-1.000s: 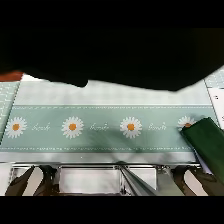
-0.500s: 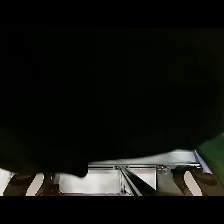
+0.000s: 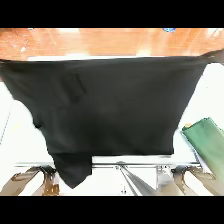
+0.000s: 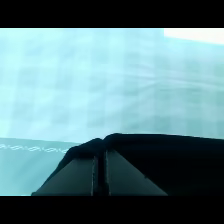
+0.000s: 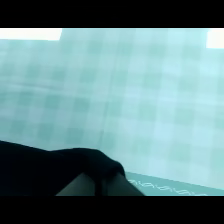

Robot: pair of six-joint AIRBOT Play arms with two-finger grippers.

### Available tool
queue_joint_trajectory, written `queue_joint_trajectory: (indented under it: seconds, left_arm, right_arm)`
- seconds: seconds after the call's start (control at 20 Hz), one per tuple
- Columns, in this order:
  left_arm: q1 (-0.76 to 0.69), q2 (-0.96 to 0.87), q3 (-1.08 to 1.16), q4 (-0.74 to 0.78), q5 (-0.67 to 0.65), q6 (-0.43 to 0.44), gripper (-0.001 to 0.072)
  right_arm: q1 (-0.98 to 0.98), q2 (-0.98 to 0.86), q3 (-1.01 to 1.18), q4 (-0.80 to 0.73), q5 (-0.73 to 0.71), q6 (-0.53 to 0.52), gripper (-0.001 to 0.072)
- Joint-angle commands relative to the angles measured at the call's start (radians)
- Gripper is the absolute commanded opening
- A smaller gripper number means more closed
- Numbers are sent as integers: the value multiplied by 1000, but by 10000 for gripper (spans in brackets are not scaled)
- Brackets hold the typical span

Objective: Fold the shirts.

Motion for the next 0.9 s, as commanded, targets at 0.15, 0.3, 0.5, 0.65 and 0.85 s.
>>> queue_joint_trajectory:
  seconds: [0.15, 0.3, 0.5, 0.65, 0.85]
  left_arm:
    - [-1, -520, 82, -149, 261, -37, 25]
    - [-2, -756, 230, -252, 260, -88, 24]
    - [-16, -910, 311, -339, 260, -114, 25]
    - [-26, -919, 312, -348, 237, -110, 25]
    - [25, -893, 378, -368, -52, 45, 25]
  right_arm:
    - [4, -493, 60, 139, -256, -70, 25]
    - [8, -696, 219, 165, -269, -61, 25]
    - [8, -859, 369, 167, -266, 23, 25]
    - [7, -885, 385, 174, -248, 27, 25]
    - [-35, -845, 410, 172, -53, -19, 25]
